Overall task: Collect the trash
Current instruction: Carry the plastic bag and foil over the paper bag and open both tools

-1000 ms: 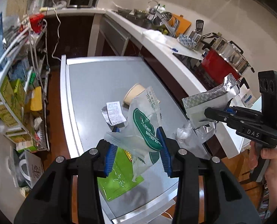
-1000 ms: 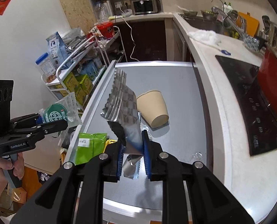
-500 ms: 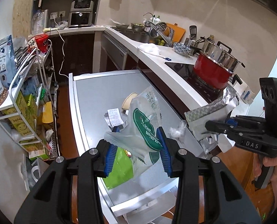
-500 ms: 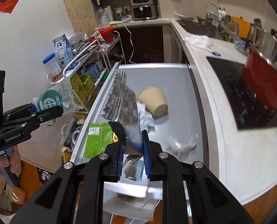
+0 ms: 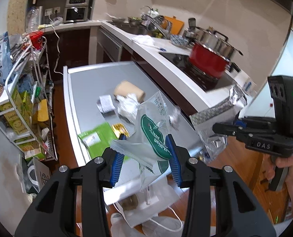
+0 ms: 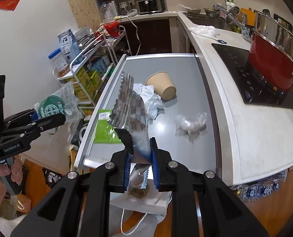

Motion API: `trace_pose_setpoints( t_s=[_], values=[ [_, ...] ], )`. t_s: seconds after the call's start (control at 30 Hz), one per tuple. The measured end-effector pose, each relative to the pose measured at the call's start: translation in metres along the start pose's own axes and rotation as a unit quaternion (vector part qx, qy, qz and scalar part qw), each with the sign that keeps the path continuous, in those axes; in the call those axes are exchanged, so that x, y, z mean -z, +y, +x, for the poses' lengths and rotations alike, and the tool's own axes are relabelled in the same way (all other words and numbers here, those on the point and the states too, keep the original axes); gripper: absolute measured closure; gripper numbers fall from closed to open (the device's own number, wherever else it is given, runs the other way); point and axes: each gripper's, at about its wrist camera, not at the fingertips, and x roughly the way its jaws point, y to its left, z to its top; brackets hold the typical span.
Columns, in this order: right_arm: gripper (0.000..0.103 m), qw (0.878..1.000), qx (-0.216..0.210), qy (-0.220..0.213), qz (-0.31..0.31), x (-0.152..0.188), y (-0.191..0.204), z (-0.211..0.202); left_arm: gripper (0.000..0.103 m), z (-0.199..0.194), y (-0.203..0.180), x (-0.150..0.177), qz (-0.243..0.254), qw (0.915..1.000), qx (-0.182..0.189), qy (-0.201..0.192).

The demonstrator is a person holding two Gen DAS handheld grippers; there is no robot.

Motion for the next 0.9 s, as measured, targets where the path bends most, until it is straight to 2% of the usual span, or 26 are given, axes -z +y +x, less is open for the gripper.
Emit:
trace_pose_setpoints(
  t_s=[0.17,0.3,0.53,0.73,0.9],
  values=[
    [0.084,0.999,-0.011,0.038,-0.017,0.028,0.005,0.005,0.061,0.003,-0.013,0.028,0.017,0.9987,0.022,0.042],
    [0.084,0.996,-0.03,0.086,-0.027,0.055,0.01,0.025,0.061,0.015,-0.019,0.053,0.024,0.9958,0.032,0.082],
    [0.084,0.988,-0.054,0.147,-0.001,0.095,0.013,0.063,0.061,0.041,-0.023,0.089,0.02,0.9902,0.036,0.134],
    [0.084,0.986,-0.045,0.162,-0.01,0.103,0.012,0.078,0.061,0.061,-0.02,0.11,0.019,0.9858,0.03,0.164],
    [0.084,0.986,-0.032,0.164,-0.014,0.111,0.007,0.096,0.061,0.075,-0.022,0.124,0.048,0.9829,0.016,0.177]
  ],
)
